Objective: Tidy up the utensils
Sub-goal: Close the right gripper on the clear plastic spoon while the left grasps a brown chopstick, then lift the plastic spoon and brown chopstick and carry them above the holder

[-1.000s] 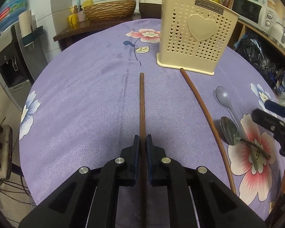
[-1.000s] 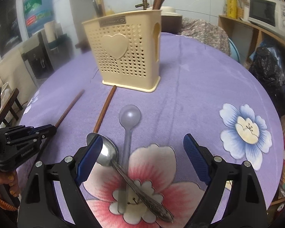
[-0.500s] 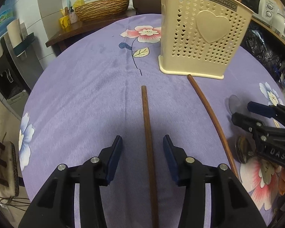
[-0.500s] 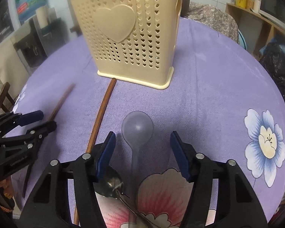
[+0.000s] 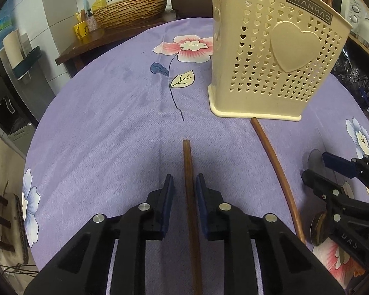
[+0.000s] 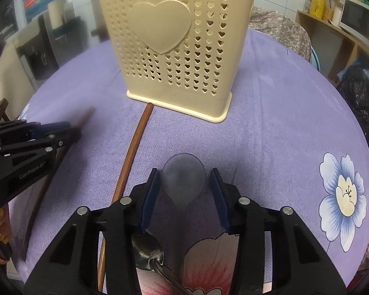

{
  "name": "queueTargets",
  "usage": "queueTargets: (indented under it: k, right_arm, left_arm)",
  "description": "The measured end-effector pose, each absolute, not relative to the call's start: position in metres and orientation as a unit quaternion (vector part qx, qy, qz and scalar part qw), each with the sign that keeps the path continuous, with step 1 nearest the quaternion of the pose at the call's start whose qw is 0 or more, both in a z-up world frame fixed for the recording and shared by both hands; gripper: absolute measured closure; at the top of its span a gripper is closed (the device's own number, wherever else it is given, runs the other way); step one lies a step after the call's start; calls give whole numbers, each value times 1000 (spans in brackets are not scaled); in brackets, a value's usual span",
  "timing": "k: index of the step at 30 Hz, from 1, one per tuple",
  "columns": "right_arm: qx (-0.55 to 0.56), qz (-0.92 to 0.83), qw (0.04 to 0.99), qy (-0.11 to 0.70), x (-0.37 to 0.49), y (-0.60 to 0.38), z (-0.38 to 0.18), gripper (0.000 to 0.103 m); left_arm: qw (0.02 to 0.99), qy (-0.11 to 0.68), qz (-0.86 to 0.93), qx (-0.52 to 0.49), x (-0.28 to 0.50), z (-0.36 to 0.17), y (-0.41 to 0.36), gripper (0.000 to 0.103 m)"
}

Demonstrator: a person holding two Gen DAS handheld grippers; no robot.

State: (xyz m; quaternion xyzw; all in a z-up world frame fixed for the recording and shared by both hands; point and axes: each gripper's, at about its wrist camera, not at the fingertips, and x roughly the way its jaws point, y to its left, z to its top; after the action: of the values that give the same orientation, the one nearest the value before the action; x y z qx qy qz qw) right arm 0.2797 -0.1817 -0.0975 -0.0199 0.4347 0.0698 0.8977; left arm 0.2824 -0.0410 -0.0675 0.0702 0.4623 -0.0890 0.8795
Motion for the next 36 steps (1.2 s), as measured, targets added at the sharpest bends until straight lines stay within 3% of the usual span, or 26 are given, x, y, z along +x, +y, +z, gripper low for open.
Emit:
queueTargets:
  k: [5,20,36]
  right_arm:
    - [-22,72,898,433,279,-179,-97,66]
    - [2,80,909,409,270,-192,-84,66]
    - [54,150,937,311,196,-222,2,66]
  left_arm:
    - [879,463,-88,71,287,-67,-42,93]
    - [889,446,-90,49,282,-59,-38,94]
    - [945,299,-131,-27,213,58,-17,94]
